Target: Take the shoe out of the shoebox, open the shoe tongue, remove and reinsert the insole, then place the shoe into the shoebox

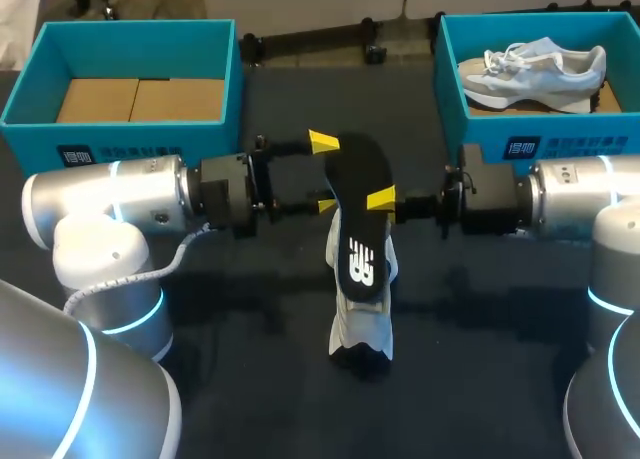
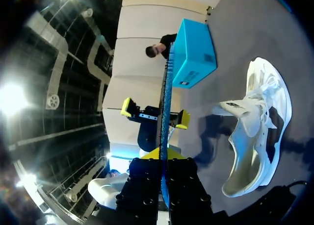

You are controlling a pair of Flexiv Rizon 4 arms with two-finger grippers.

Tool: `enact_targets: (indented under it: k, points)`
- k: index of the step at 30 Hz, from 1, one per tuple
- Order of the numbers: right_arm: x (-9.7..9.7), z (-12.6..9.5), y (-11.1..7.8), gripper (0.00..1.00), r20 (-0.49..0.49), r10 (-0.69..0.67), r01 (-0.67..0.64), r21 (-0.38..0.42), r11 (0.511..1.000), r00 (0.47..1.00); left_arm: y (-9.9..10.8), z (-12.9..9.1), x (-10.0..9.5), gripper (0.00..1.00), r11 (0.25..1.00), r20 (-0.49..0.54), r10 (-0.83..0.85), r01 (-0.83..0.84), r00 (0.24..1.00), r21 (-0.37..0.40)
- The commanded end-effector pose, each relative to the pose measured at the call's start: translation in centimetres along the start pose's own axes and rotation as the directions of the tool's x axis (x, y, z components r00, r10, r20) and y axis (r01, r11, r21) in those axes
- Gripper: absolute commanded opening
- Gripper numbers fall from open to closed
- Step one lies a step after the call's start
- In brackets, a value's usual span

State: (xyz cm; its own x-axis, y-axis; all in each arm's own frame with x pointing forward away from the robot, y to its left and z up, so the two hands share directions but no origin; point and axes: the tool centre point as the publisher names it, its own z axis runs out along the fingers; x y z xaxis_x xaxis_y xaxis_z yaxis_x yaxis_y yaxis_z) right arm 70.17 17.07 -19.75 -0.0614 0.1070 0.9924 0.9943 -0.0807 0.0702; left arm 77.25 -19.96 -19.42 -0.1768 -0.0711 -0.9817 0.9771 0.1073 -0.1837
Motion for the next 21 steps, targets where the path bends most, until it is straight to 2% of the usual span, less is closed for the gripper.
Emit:
enact_targets:
  k: [1, 4, 5, 9, 21]
  points:
    - [-0.14, 0.31, -0.10, 0.00, -0.008, -0.002, 0.002, 0.003, 1.000, 1.000, 0.27, 0.59, 0.21, 0.84, 1.000, 0.001, 0.003, -0.003, 1.000, 0.003]
    - [-0.17, 0.46, -0.14, 0.00, -0.017, -0.002, 0.002, 0.007, 1.000, 1.000, 0.30, 0.87, 0.38, 0.81, 1.000, 0.005, -0.001, 0.001, 1.000, 0.006]
    - [-0.19, 0.52, -0.15, 0.00, -0.016, -0.001, 0.001, 0.008, 1.000, 1.000, 0.25, 1.01, 0.48, 0.77, 1.000, 0.007, -0.002, 0.002, 1.000, 0.005]
    - [-0.43, 0.64, -0.13, 0.00, -0.010, 0.011, -0.011, 0.007, 1.000, 1.000, -0.08, 1.23, 0.52, 0.49, 1.000, 0.016, 0.004, -0.004, 1.000, 0.000]
    - [-0.53, 0.64, -0.12, 0.00, -0.008, 0.015, -0.015, 0.006, 1.000, 1.000, -0.46, 1.51, 0.84, 0.32, 0.999, 0.007, 0.028, -0.028, 1.000, -0.019]
